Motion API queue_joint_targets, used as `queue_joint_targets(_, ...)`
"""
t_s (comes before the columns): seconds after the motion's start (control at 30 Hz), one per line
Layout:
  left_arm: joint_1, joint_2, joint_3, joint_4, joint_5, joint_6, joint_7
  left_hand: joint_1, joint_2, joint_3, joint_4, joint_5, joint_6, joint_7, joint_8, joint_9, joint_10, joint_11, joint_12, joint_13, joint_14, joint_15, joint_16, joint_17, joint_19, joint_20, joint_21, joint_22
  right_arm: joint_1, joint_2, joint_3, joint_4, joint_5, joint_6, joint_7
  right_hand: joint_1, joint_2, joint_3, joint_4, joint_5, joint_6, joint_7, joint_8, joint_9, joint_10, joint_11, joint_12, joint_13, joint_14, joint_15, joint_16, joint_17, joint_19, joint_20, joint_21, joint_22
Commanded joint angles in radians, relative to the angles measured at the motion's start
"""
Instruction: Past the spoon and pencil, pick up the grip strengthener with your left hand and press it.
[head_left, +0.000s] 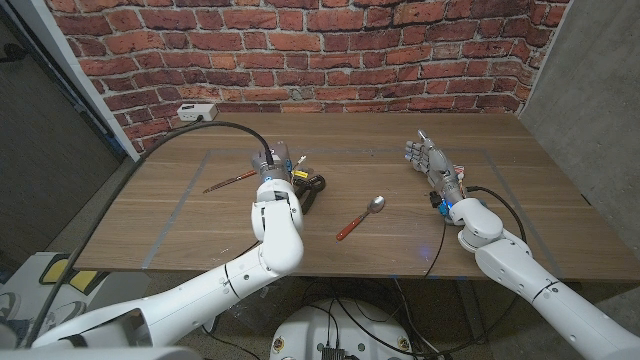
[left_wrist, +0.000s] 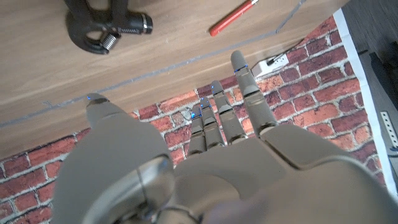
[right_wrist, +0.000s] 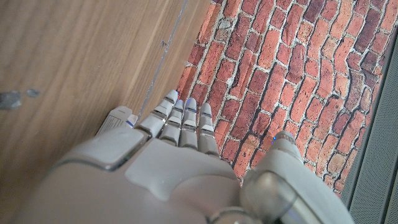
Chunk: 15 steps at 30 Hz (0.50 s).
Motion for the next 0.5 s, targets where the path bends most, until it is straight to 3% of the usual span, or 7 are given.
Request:
queue_joint_targets(0.03, 0.105, -0.113, -0.176, 0.021, 0.154, -0.197, -0.24, 0.007, 0.002, -0.006, 0.0, -0.005, 0.014, 0.003, -0.003, 0.002, 0.007, 0.01, -0.001, 0.004, 0.012, 0.003, 0.003, 0.002, 0.02, -0.003, 0.006, 0.002, 0.003, -0.001, -0.004, -0.009, -0.005, -0.011, -0.005, 0.009, 0.009, 0.005, -0.003, 0.0, 0.005, -0.006, -0.002, 0.001, 0.007, -0.001, -0.003, 0.001, 0.007, 0.002, -0.002, 0.006, 0.0, 0.002, -0.001, 0.005)
queue_joint_targets(0.27, 0.154, -0.179, -0.239, 0.032, 0.238, -0.276, -0.23, 0.009, 0.008, -0.005, 0.002, -0.007, 0.01, 0.0, -0.009, 0.003, -0.009, 0.005, -0.012, 0.003, -0.009, 0.015, -0.011, 0.002, 0.006, 0.004, -0.006, 0.001, 0.006, 0.001, -0.007, -0.006, -0.005, -0.016, -0.005, 0.01, 0.01, 0.006, -0.004, 0.0, 0.005, -0.006, -0.003, 0.001, 0.008, -0.001, -0.004, 0.002, 0.006, 0.004, -0.003, 0.005, 0.001, 0.003, -0.002, 0.005)
queue_joint_targets(0.5, 0.187, -0.263, -0.268, 0.087, 0.382, -0.35, -0.212, 0.012, 0.012, -0.006, 0.004, -0.009, -0.011, -0.008, -0.022, 0.003, -0.03, -0.001, -0.023, 0.003, -0.036, 0.025, -0.027, 0.002, -0.02, 0.016, -0.026, 0.001, 0.004, 0.002, -0.008, -0.007, -0.006, -0.025, -0.015, 0.011, 0.011, 0.006, -0.004, 0.0, 0.006, -0.006, -0.003, 0.001, 0.011, 0.0, -0.004, 0.002, 0.007, 0.004, -0.003, 0.005, 0.001, 0.003, -0.003, 0.005)
